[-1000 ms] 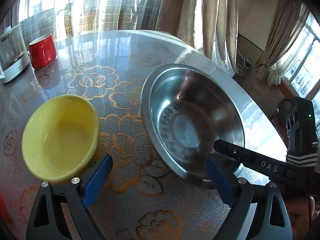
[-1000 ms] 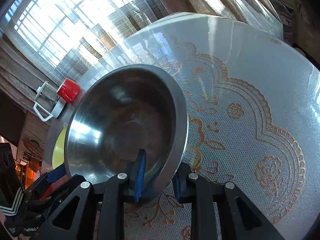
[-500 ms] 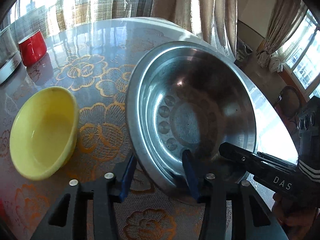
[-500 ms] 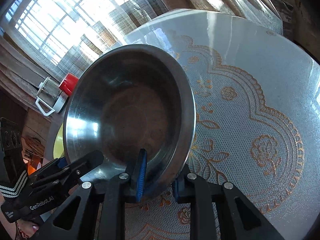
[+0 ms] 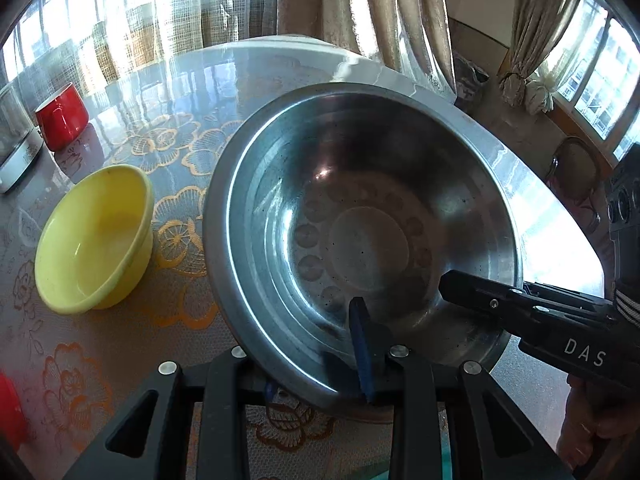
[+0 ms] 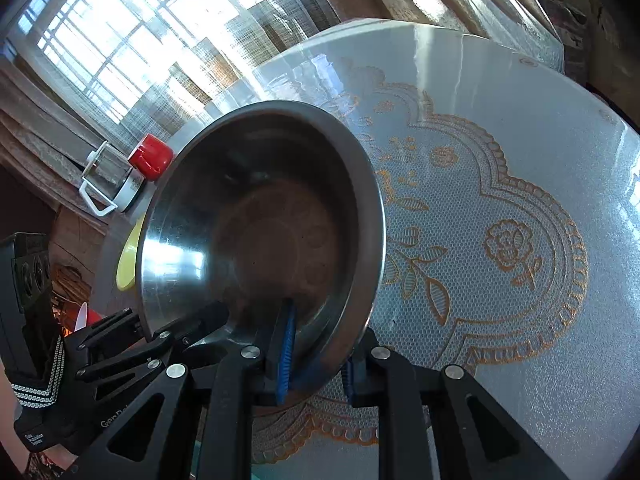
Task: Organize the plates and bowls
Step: 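Lift the steel bowl and carry it away from the plate stack, then lower the steel bowl onto the tablecloth and open both grippers, then move both grippers to the yellow bowl's rim and close them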
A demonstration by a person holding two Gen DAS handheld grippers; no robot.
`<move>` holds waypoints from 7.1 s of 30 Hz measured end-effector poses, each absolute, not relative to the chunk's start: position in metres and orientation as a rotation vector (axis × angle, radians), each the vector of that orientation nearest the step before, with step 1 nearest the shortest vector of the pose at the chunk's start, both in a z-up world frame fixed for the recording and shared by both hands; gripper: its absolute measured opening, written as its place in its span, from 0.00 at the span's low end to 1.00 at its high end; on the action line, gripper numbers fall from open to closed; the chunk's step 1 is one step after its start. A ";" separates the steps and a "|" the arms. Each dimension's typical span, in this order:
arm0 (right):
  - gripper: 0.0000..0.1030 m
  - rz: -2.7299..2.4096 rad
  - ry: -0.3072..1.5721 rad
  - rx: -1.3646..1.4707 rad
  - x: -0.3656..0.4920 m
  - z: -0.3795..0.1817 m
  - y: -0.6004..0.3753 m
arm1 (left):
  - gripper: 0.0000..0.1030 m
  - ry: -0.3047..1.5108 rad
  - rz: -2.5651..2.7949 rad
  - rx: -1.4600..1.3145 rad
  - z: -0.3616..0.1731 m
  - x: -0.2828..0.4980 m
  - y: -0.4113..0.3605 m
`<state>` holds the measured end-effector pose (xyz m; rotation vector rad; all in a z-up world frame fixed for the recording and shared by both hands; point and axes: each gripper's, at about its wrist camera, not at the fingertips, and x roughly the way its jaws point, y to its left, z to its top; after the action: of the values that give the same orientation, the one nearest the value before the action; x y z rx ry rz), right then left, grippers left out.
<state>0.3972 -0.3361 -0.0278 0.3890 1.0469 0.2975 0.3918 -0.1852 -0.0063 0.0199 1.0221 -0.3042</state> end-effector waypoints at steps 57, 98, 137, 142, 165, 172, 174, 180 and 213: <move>0.19 0.460 0.928 0.365 0.262 0.012 -0.148 | 0.30 0.884 -0.098 -0.204 0.006 0.187 -0.015; 0.27 0.512 1.084 0.400 0.236 -0.017 -0.117 | 0.30 0.924 -0.012 -0.262 -0.013 0.126 0.038; 0.31 0.417 0.974 0.388 0.242 0.014 -0.136 | 0.80 0.863 0.060 -0.300 0.017 0.130 0.060; 0.34 0.401 0.969 0.372 0.251 0.017 -0.137 | 0.88 0.860 0.084 -0.287 0.024 0.142 0.063; 0.37 0.306 1.011 0.253 0.370 0.027 -0.137 | 0.91 0.873 0.105 -0.093 0.059 0.231 0.039; 0.37 0.270 1.057 0.305 0.416 0.013 -0.143 | 0.91 0.875 0.105 -0.042 0.064 0.255 0.029; 0.37 0.266 1.060 0.313 0.426 0.010 -0.143 | 0.91 0.879 0.105 -0.034 0.064 0.262 0.027; 0.39 0.295 1.072 0.423 0.456 -0.001 -0.143 | 0.91 0.888 0.121 -0.024 0.061 0.278 0.025; 0.20 0.371 1.159 0.399 0.501 -0.038 -0.120 | 0.91 0.894 0.067 -0.152 0.048 0.387 -0.003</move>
<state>0.5009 -0.1204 -0.0384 0.3989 1.1585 0.3709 0.3871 -0.0025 0.0479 -0.1519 0.8935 0.0669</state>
